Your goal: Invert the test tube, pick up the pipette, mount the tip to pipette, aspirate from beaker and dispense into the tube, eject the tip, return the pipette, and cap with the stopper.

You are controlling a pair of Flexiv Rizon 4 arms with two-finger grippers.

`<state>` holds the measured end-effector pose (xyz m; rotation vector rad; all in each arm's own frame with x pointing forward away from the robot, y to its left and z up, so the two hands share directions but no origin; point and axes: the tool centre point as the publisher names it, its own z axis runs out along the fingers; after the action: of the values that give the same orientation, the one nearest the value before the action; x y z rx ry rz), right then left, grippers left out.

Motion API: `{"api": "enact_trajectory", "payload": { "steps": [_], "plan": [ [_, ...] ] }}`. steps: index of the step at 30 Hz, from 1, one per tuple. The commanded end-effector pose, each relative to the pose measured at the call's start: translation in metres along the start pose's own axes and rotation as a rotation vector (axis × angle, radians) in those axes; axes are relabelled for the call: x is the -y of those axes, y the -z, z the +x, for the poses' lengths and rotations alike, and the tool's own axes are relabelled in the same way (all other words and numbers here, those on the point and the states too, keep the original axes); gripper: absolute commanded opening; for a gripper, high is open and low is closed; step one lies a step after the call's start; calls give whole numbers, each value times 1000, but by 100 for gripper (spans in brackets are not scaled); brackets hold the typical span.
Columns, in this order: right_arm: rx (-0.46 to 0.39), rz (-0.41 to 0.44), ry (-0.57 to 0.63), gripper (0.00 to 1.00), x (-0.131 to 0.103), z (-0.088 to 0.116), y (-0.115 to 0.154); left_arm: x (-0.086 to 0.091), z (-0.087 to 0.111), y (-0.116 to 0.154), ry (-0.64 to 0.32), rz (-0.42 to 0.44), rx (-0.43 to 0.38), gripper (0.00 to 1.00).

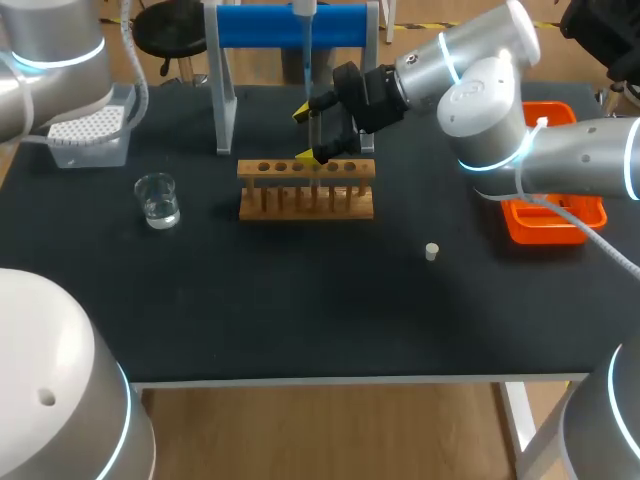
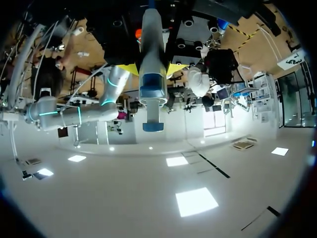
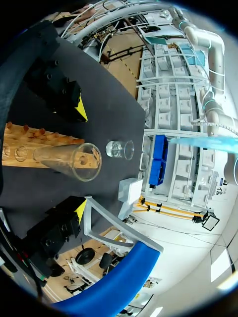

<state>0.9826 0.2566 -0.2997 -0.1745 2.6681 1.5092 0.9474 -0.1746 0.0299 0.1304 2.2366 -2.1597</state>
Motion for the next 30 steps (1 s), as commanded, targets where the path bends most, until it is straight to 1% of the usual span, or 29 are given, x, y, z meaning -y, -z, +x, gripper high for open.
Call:
{"api": "enact_trajectory", "payload": {
  "steps": [1, 18, 30],
  "plan": [
    [1, 0, 0, 100, 0, 0, 1, -1, -8, -4, -4, -5, -20, 0],
    [1, 0, 0, 100, 0, 0, 1, -12, -9, -6, -33, -9, -28, 0],
    [1, 0, 0, 100, 0, 0, 1, -18, -5, -5, -80, -5, -28, 0]
  ]
}}
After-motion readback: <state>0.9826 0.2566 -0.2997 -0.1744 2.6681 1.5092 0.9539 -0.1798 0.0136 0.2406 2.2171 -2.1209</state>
